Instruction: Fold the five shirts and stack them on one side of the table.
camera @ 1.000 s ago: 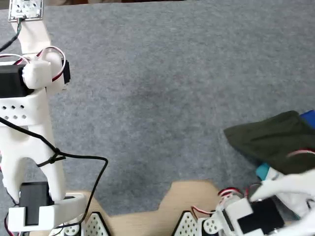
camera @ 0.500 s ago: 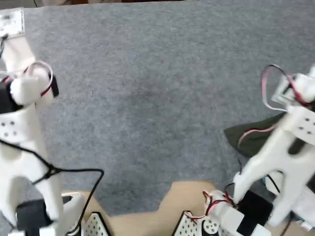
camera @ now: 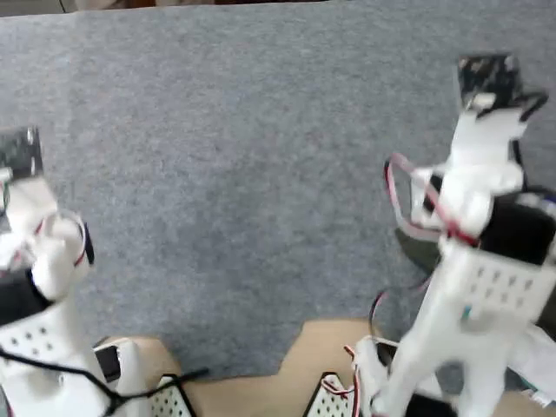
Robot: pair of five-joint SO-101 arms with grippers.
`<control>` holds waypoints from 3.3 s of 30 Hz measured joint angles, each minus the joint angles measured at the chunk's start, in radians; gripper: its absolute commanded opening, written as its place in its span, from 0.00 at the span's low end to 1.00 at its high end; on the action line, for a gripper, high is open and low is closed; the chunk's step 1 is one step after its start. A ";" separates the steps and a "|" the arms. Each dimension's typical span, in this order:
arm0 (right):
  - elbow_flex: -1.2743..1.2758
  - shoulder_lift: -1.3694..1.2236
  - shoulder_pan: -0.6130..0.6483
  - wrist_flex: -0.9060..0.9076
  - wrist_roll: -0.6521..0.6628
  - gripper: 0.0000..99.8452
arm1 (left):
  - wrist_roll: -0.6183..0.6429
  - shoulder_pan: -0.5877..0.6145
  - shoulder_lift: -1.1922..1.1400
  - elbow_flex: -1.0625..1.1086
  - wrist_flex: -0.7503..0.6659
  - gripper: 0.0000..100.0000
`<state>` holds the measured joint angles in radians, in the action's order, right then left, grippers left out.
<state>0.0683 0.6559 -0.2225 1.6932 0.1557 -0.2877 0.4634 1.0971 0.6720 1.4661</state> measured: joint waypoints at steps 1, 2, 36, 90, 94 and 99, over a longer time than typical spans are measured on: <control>0.081 0.057 0.000 -0.029 0.015 0.00 | -0.003 0.011 0.052 0.081 -0.041 0.02; 0.170 0.110 0.000 -0.061 0.025 0.00 | -0.006 0.021 0.103 0.155 -0.083 0.02; 1.620 1.151 -0.216 -0.405 0.037 0.01 | -0.011 0.127 0.710 1.008 -0.417 0.02; 1.620 1.151 -0.222 -0.405 0.038 0.01 | -0.011 0.127 0.710 1.008 -0.247 0.02; 1.620 1.151 -0.222 -0.405 0.038 0.01 | -0.011 0.127 0.710 1.008 -0.247 0.02; 1.620 1.151 -0.222 -0.405 0.038 0.01 | -0.011 0.127 0.710 1.008 -0.247 0.02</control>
<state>1.6886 1.8067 -0.4450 1.2881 0.1941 -0.2984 0.5907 1.8075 1.6801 1.2190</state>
